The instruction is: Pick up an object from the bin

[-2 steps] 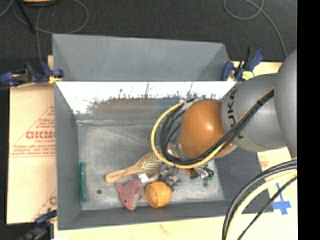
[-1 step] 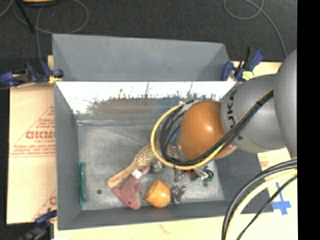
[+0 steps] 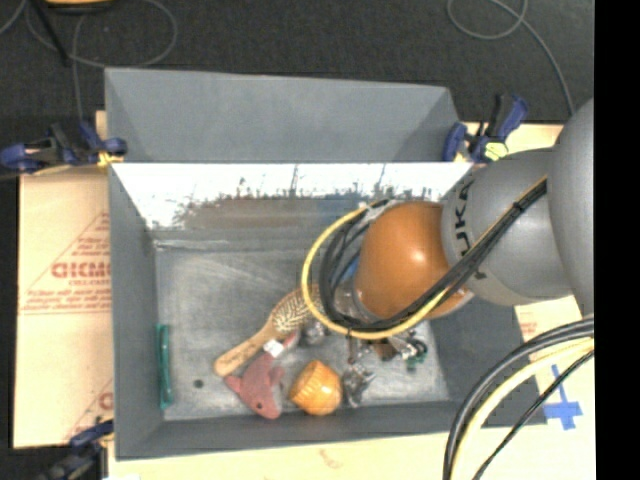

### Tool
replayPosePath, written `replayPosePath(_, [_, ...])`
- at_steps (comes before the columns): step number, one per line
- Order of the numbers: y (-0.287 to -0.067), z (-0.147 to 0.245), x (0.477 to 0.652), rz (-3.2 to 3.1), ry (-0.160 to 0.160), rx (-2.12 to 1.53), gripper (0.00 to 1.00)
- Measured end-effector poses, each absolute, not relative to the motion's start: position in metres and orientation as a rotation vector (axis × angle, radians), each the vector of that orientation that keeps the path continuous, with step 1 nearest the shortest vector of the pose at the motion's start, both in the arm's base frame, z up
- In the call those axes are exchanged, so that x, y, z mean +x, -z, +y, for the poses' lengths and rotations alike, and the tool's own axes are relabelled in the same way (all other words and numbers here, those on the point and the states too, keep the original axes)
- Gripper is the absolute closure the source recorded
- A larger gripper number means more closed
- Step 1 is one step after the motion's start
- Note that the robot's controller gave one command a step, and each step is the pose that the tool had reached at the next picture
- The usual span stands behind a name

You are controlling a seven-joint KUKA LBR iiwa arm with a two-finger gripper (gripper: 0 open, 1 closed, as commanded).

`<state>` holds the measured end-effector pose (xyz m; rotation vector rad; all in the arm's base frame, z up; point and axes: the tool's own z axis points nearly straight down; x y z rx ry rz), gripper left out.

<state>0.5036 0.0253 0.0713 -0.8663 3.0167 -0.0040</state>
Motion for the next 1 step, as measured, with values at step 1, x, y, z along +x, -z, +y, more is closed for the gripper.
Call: replayPosePath(1, [-0.0716, 0.062, 0.504, 2.976, 0.007, -0.982, 0.0])
